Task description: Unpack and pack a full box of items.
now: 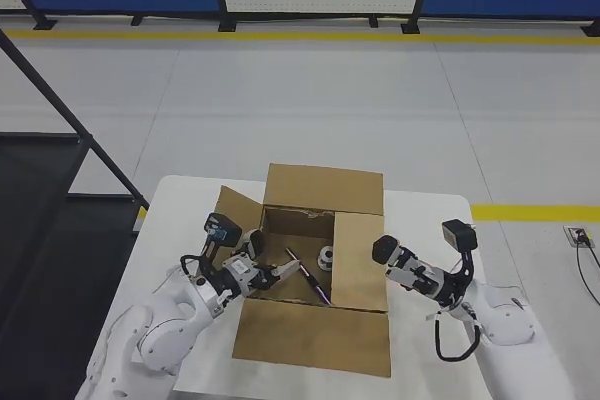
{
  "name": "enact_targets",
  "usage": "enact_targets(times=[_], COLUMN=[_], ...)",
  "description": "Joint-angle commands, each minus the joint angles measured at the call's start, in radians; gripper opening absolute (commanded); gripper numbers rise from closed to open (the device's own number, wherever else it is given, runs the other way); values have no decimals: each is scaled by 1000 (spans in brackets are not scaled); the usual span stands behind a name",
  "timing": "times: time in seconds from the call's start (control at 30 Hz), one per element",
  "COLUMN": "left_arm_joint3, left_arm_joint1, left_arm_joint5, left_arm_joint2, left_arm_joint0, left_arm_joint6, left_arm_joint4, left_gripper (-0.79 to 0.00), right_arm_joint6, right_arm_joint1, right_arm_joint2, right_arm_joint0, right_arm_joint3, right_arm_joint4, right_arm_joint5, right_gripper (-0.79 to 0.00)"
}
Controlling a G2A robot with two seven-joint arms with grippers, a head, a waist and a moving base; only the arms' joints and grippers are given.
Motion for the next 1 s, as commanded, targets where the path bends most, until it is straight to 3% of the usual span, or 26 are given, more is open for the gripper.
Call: enact_targets(times=[0.0, 0.13, 0.3, 0.53, 0.8, 0.97], left_arm_joint3=[0, 5, 93, 314, 580, 699], left_arm_joint1=[0, -4, -27, -74, -138, -176], left_arm_joint5=[0, 37, 102, 147, 99, 65], left_arm_joint2=[0, 26, 130, 270, 388, 451], left_arm_joint0=[0, 4, -85, -261, -408, -475], left_arm_joint6=[0, 0, -70, -194, -268, -286], left_arm_joint4=[0, 9, -95, -332, -628, -709], left_gripper=[0, 0, 0, 0, 0, 0], right_arm_joint6=[0, -26, -11, -51, -97, -111], right_arm_joint1=[0, -1, 12, 51, 94, 113], right_arm_joint2=[0, -16, 1, 65, 152, 176], right_arm_joint0=[0, 4, 8, -66, -163, -197], right_arm_joint3=[0, 1, 15, -23, -42, -47], right_arm_joint4=[0, 8, 21, -25, -15, 7], right_arm_joint5=[0, 21, -14, -54, -100, -114], right_gripper=[0, 0, 0, 0, 0, 0])
